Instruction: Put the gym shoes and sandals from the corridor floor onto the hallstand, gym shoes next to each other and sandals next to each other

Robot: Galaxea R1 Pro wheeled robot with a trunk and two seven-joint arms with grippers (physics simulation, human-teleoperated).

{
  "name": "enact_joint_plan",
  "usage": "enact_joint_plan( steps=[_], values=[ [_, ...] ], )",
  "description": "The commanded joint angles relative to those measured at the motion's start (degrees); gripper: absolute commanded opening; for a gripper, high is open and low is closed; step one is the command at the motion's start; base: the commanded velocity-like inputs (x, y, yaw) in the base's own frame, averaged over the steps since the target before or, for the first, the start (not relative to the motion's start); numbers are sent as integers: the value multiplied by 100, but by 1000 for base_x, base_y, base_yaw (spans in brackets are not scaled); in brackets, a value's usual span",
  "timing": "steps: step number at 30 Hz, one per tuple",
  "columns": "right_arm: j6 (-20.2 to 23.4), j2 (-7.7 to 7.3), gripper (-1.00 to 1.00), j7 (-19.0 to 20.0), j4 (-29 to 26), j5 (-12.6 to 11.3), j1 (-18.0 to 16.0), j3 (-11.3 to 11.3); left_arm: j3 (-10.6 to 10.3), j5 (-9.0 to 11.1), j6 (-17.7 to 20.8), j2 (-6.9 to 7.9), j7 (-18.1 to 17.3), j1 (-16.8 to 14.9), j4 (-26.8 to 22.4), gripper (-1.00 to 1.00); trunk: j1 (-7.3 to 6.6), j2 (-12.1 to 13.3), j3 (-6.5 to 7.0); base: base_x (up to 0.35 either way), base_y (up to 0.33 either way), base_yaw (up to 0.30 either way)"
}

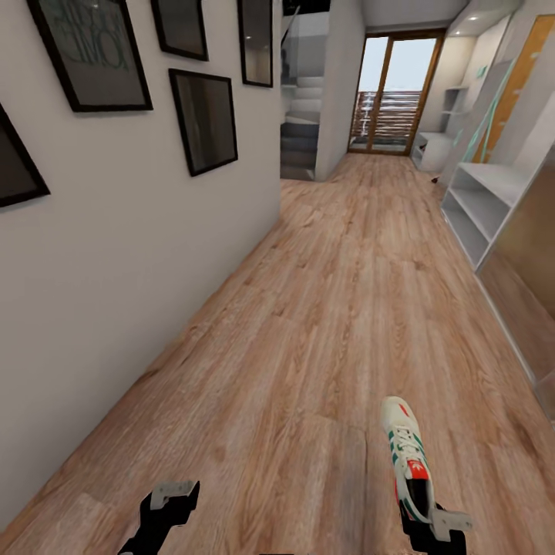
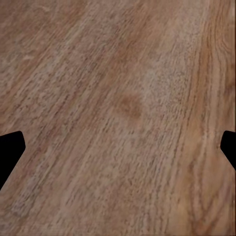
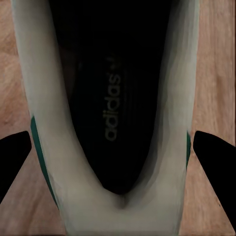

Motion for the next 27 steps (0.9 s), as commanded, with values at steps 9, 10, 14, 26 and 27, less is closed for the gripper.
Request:
enact_joint_plan(
  steps=[9,10,14,26,27],
  values=[
    [-10,0,-100,-43,2,-17,-1,54,48,-58,-25,-7,-31,-2,1,100,-199,361,195,0,0,-233],
    [-10,0,-100,-43,2,-17,-1,54,48,-58,-26,-7,-32,-2,1,100,-221,401,214,0,0,-61],
    [-10,0,-100,-43,2,-17,-2,55,48,-58,-27,-7,-34,-2,1,100,-309,561,287,0,0,-23],
    [-10,0,-100,-43,2,-17,-2,55,38,-59,-36,-10,-34,-2,-32,100,-441,802,413,0,0,-148],
    [-10,0,-100,-43,2,-17,-3,55,39,-58,-40,-9,-34,-2,-46,100,-441,802,417,31,0,-262]
  ],
)
